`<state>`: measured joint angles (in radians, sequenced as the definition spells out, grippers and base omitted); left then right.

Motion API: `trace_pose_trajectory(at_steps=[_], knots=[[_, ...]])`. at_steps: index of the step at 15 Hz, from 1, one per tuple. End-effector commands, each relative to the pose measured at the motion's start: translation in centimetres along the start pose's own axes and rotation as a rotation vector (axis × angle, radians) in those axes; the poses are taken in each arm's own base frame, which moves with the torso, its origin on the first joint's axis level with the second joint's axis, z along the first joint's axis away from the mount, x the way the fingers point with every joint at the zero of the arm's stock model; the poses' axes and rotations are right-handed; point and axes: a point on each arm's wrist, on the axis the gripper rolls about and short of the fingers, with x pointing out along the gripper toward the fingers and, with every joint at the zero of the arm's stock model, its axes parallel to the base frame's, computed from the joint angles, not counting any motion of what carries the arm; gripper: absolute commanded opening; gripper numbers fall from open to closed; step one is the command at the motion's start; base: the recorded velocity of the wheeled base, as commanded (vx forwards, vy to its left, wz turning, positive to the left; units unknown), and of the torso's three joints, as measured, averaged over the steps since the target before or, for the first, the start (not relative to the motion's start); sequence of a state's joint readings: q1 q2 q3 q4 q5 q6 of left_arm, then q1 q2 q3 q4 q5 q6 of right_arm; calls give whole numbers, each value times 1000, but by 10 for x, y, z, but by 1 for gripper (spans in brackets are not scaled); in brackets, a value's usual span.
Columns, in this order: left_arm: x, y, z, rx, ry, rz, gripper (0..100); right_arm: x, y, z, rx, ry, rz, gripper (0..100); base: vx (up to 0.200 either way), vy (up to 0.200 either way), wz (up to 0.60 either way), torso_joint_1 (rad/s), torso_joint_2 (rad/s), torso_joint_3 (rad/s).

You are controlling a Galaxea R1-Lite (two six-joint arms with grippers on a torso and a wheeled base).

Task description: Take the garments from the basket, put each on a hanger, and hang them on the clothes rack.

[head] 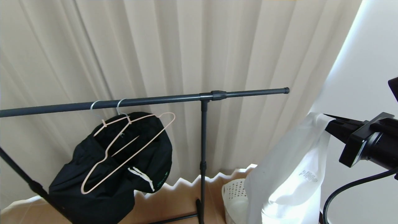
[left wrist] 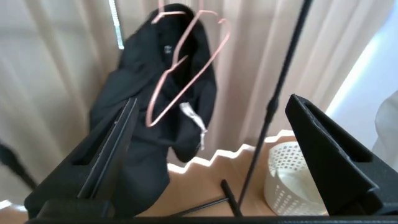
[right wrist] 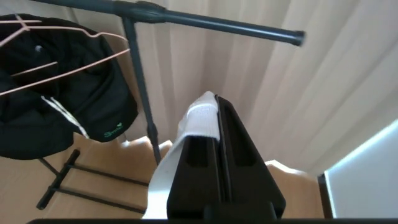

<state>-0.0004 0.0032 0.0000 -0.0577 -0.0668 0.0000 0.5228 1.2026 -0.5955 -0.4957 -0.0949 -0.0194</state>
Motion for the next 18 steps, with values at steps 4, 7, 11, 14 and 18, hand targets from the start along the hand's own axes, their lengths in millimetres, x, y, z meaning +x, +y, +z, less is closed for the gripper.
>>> trace_pose_trajectory(at_steps=[4,7,11,14,18], knots=[[0,0,0,0,1,-3,100,0,0,1,0,-2,0,0,-100,0,0,6,2,1],[0,0,0,0,1,-3,100,1,0,0,-1,-1,2,0,-200,0,0,1,5,-1],[0,0,0,-2,2,-3,100,0,0,0,-1,-1,2,0,-50,150,0,-7,2,1],[0,0,0,-2,2,-3,100,1,0,0,-1,2,2,0,0,200,0,6,-4,6],[0,0,0,0,2,-3,100,1,0,-1,-1,4,3,0,-150,150,0,6,2,1]])
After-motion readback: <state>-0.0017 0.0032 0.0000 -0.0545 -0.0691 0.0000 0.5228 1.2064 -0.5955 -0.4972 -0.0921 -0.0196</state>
